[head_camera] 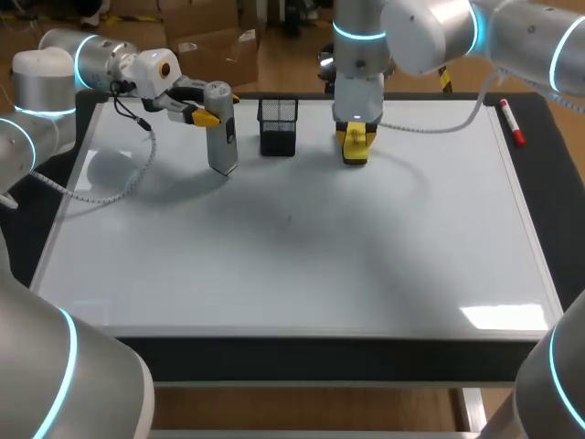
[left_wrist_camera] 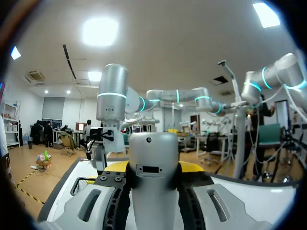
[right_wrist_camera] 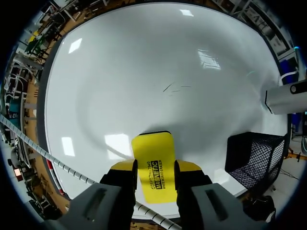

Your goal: Pick up the inspection probe, press it on each red-marked spot on the whiteboard one by one, put down the probe, pick up the eraser, and wipe off all the red marks.

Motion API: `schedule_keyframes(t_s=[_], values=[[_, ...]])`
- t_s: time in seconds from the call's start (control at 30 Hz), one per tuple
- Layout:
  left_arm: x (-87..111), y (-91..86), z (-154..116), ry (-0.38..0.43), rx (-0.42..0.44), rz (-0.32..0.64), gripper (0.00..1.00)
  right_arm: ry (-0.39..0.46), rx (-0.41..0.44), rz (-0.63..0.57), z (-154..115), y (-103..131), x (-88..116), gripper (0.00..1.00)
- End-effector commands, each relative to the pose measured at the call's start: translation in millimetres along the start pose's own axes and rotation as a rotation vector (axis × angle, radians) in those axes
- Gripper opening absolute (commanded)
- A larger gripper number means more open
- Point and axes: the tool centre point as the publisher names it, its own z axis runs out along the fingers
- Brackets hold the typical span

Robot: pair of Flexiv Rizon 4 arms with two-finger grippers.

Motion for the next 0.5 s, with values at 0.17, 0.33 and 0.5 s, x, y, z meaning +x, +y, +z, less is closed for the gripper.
schedule_keyframes(t_s=[0.17, 0.33, 0.5], values=[[-5.7, 1.0, -5.5, 0.173, 0.006, -0.003, 0.0, 0.021, -0.008, 0.008, 3.9, -3.1, 1.1, 0.0], [-5.7, 1.0, -5.5, 0.173, 0.006, -0.003, 0.0, 0.023, -0.006, 0.019, 2.4, -3.7, 3.3, 0.98], [-5.7, 1.0, -5.5, 0.173, 0.006, -0.003, 0.0, 0.01, 0.005, 0.043, -3.2, -4.0, 7.9, 1.0]])
